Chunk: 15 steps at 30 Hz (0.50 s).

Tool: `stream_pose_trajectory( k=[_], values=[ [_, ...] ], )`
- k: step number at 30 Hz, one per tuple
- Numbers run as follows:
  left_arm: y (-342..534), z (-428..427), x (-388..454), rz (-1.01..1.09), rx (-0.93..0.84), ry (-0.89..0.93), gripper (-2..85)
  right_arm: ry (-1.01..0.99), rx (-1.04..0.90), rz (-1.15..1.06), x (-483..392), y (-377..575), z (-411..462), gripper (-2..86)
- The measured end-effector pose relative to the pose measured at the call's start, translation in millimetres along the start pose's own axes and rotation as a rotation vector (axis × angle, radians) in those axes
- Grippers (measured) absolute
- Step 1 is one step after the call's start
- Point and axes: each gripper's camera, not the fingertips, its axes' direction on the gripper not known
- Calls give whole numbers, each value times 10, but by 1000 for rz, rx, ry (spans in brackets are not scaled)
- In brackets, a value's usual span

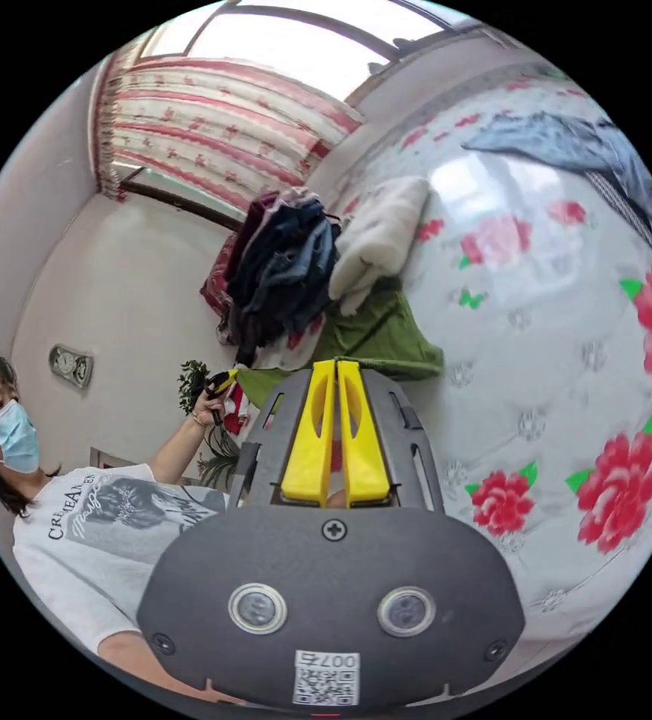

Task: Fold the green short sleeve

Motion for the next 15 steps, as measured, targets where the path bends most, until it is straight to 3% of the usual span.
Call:
stream_pose_trajectory(
  k=[4, 8, 15],
  values=[
    [-322, -475, 642, 132, 90, 17, -10, -36, 110, -171, -698, -295, -424, -2],
    [-72, -999, 1012, 208, 157, 16, -10, -58, 149, -276, -1104, -155, -729, -3],
    [1086, -1289, 570, 119, 116, 51, -10, 3, 62, -321, -1263, 772, -812, -3]
  ],
)
